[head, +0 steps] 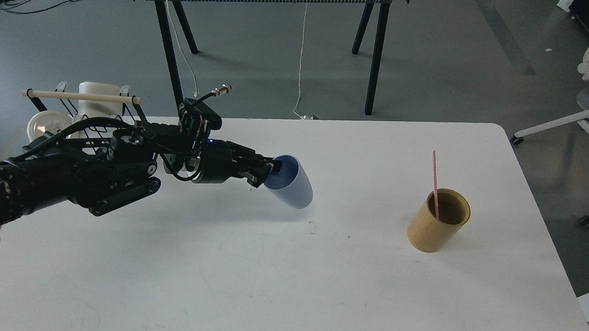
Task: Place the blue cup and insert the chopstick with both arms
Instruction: 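Lift the blue cup and carry it toward the table center, then set the blue cup upright on the table and open the left gripper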
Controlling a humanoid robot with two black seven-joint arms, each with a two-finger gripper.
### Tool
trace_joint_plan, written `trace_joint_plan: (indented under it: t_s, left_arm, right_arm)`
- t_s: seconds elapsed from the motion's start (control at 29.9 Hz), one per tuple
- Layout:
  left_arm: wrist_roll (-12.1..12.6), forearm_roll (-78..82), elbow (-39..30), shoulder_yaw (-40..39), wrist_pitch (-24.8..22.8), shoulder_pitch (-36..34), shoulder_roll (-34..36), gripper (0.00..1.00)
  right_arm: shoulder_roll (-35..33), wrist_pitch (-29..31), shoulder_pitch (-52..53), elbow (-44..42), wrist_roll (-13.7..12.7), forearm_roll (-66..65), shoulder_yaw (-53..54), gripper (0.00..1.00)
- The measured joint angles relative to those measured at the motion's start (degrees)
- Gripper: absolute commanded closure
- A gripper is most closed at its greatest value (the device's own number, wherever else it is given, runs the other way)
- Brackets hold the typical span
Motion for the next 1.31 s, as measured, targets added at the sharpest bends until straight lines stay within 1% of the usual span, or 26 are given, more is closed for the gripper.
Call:
trace_joint_plan:
  t_s: [0.2,0.4,0.7,0.9,1.1,1.31]
  left_arm:
    - [0.00,7.04,7.44,1.92,1.78,-0.24,-4.82,0.99]
    - [0.00,8.48,8.62,1.91,2.07,-0.24,-5.65,0.99]
    - [0.02,10.15,7.15,2.04,2.09,-0.24,-3.24,0.98]
    - [0.02,10.18,2.32,1.95,1.85,-0.16,0.42,0.96]
    - [0.02,10.05,-2.04,1.42,1.37,-0.16,2.60,0.95]
    - [0.02,10.05,-2.77,1.56,1.29,0.08,2.49,0.93]
  right_arm:
    - [-0.04,0.00,-1.14,-0.79,0.00,0.00,-0.09,0.02]
    - [0.32,0.00,-1.47,-0.81,0.00,-0.05,-0.09,0.02]
    - [0.50,0.00,-2.05,-0.88,0.00,-0.09,-0.16,0.02]
    - [0.62,0.00,-2.12,-0.86,0.00,-0.09,-0.10,0.02]
    - [0.65,0.00,-2.26,-0.85,0.00,-0.09,-0.26,0.02]
    - [0.67,0.00,-2.28,-0.86,0.00,-0.09,-0.23,0.02]
